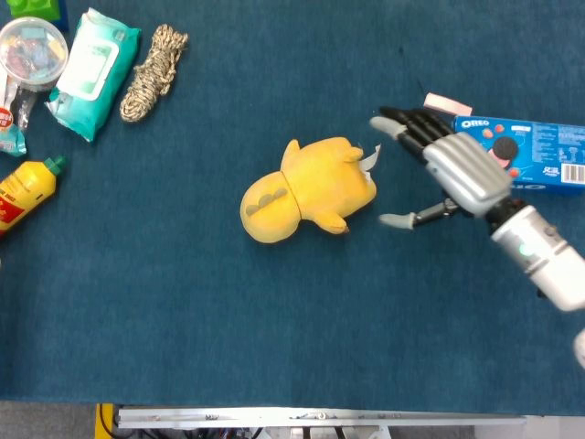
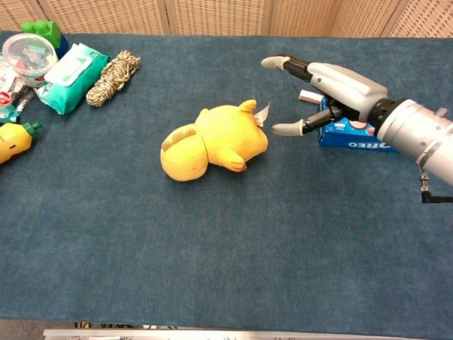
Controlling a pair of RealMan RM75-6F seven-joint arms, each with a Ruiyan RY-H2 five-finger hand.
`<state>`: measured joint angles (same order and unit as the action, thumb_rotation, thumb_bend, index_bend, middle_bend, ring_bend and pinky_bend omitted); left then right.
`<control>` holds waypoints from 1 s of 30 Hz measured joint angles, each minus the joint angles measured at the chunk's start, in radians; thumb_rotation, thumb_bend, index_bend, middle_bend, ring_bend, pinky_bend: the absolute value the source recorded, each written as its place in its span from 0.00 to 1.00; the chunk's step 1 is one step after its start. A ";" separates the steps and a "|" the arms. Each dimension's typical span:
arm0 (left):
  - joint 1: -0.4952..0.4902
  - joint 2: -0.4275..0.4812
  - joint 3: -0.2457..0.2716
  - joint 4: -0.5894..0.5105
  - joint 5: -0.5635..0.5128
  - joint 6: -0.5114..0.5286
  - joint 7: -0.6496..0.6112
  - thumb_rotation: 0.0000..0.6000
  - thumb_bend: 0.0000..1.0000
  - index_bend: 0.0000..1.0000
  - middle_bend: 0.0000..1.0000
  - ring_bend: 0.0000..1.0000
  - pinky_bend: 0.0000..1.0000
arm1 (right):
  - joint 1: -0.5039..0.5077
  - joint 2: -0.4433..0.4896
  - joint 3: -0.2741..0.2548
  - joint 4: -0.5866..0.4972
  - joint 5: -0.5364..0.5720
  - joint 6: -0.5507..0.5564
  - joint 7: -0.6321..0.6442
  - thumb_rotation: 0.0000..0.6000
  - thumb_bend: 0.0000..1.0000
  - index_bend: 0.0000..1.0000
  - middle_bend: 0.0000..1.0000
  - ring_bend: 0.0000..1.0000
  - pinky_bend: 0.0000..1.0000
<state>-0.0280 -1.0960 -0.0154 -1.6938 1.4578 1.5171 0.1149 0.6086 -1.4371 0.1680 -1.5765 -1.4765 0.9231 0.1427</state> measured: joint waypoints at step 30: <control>0.013 0.019 -0.005 0.008 -0.022 -0.013 -0.039 1.00 0.21 0.04 0.09 0.09 0.08 | 0.217 -0.345 0.019 0.428 0.052 -0.125 0.107 0.38 0.00 0.00 0.00 0.00 0.00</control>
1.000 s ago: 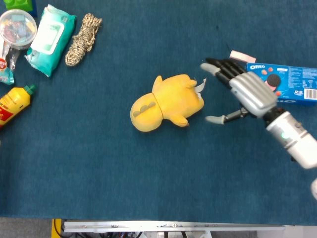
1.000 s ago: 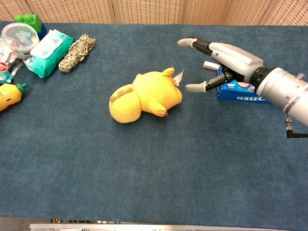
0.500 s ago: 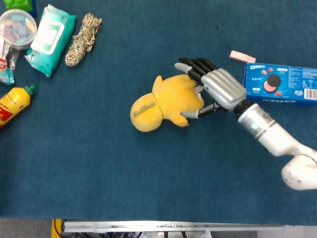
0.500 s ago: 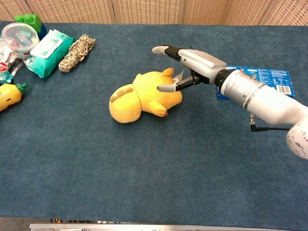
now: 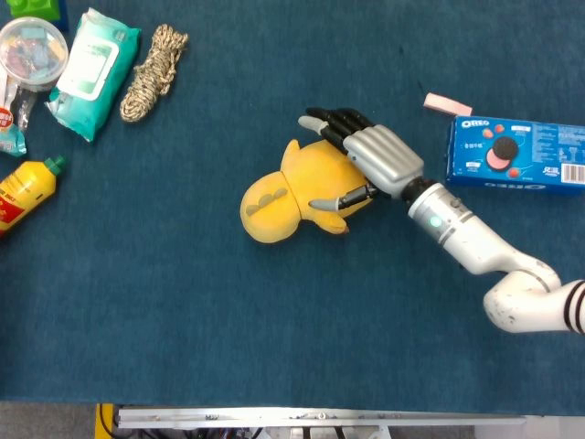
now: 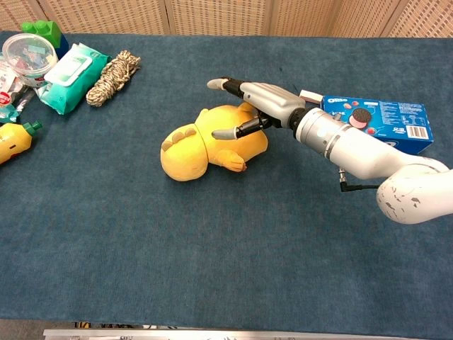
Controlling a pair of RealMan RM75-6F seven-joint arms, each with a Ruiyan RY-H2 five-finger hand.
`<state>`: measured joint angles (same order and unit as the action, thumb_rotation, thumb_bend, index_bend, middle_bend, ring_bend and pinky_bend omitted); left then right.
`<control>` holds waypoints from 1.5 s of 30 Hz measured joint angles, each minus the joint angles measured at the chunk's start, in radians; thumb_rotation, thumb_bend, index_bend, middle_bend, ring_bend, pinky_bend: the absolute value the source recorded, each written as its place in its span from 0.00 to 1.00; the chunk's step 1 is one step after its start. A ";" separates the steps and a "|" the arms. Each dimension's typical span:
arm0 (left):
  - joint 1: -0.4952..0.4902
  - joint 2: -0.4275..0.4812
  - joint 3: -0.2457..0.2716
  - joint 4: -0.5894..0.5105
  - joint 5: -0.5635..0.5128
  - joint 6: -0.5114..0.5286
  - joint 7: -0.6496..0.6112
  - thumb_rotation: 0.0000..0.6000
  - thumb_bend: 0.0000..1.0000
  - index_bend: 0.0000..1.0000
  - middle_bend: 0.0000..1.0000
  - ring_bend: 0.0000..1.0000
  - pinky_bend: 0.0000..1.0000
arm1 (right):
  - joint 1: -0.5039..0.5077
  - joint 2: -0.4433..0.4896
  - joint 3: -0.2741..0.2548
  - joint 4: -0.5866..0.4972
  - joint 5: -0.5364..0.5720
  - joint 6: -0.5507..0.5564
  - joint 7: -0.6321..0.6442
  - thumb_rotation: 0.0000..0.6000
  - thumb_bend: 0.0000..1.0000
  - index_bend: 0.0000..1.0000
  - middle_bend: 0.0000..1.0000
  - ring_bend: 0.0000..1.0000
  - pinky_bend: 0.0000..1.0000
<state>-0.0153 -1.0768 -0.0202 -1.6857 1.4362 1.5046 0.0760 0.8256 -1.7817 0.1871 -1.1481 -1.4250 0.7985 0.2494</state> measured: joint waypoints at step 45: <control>0.003 -0.004 0.003 0.016 0.007 -0.011 -0.008 1.00 0.21 0.04 0.09 0.09 0.08 | 0.013 -0.012 -0.054 -0.002 -0.016 0.057 0.029 0.38 0.00 0.00 0.00 0.00 0.00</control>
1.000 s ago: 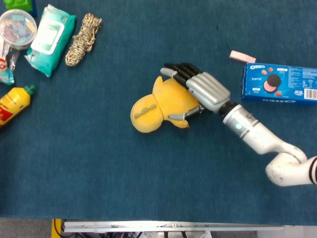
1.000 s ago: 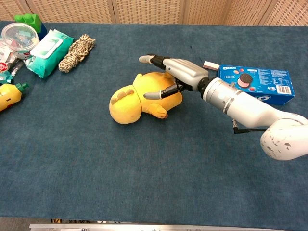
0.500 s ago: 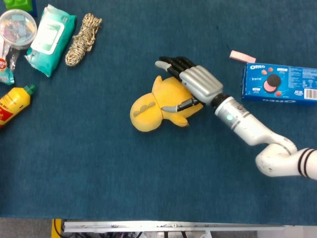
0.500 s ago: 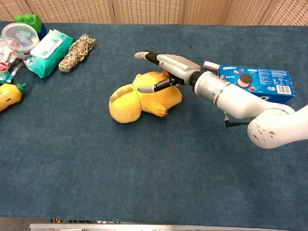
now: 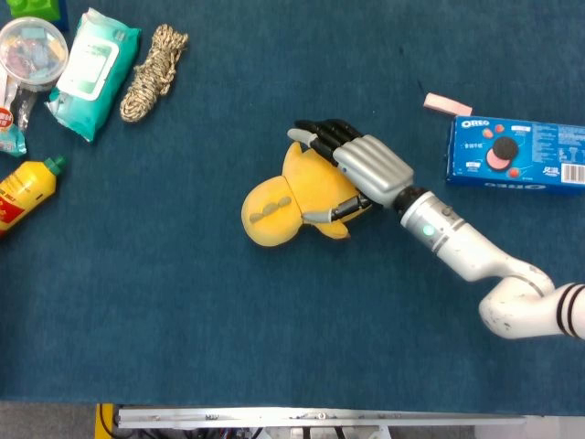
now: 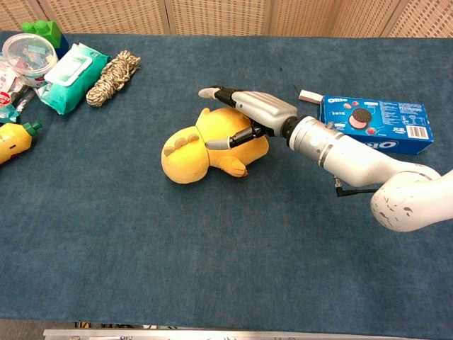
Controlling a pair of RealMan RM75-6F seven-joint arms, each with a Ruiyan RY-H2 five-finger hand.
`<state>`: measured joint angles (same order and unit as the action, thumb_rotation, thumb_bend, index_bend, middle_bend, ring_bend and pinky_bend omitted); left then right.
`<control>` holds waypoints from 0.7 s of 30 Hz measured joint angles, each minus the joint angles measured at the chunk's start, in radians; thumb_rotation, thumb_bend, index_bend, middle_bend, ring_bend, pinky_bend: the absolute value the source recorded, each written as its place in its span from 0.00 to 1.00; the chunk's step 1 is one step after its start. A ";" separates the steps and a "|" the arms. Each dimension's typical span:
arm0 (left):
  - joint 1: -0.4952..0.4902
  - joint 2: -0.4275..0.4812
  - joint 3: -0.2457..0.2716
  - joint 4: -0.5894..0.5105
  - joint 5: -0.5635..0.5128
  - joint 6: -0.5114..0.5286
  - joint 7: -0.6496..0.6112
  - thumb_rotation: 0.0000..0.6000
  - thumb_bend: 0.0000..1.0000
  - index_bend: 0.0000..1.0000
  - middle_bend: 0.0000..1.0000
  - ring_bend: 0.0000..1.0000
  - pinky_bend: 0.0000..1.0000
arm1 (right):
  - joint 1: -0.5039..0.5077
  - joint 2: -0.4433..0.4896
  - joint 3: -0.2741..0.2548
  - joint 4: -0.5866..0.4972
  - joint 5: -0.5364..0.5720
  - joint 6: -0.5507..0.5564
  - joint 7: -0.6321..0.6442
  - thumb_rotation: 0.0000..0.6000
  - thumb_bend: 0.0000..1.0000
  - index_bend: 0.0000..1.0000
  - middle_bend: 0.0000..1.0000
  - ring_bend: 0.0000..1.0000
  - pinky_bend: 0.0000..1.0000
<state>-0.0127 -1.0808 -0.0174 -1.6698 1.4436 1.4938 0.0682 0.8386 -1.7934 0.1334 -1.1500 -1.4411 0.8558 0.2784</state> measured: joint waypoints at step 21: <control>-0.008 -0.004 -0.003 0.015 -0.019 -0.027 -0.006 1.00 0.21 0.04 0.09 0.09 0.08 | 0.042 -0.033 0.032 0.051 0.038 -0.050 -0.001 0.38 0.00 0.00 0.00 0.00 0.00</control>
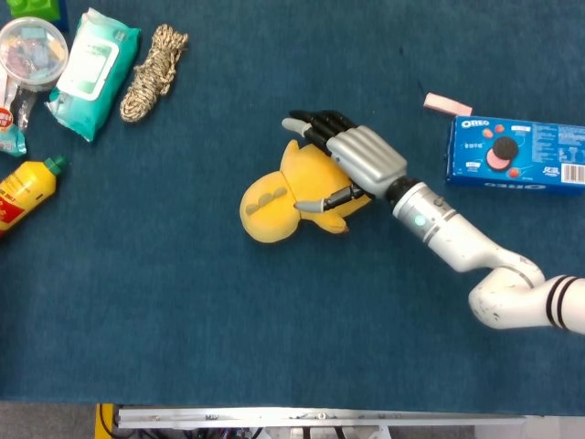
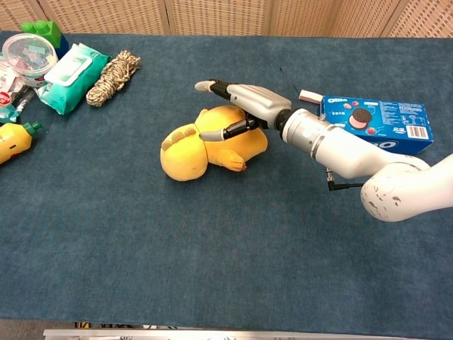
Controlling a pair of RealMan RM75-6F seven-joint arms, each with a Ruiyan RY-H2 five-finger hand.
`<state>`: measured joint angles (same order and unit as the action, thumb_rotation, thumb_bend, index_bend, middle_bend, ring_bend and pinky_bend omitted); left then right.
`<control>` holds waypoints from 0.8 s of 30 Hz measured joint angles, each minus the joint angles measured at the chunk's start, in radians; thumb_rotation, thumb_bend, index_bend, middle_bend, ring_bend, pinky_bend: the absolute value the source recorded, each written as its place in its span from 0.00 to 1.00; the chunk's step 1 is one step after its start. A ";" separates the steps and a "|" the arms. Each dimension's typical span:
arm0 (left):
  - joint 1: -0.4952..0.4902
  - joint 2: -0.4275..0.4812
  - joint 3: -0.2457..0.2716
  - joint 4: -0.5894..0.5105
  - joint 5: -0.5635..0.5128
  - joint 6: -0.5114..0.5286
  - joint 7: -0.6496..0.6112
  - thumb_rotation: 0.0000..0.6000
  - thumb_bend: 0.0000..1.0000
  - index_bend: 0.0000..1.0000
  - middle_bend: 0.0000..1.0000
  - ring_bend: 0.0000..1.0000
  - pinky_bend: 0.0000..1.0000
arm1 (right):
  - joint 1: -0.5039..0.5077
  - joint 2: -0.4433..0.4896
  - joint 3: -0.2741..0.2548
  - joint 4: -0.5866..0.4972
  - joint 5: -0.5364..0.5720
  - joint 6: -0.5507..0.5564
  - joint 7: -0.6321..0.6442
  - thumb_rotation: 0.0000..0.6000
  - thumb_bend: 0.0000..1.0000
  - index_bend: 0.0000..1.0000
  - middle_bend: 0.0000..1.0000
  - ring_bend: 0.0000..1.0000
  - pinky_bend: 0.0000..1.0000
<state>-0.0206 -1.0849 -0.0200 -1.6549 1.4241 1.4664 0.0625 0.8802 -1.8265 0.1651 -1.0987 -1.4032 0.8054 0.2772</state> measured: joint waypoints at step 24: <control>-0.007 -0.004 0.000 -0.001 0.016 0.002 0.009 1.00 0.21 0.04 0.09 0.09 0.08 | -0.146 0.333 -0.044 -0.388 0.009 0.164 -0.171 0.75 0.00 0.00 0.00 0.00 0.00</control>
<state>-0.0278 -1.0894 -0.0204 -1.6562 1.4405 1.4684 0.0715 0.7341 -1.4933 0.1209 -1.4862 -1.3943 0.9695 0.1067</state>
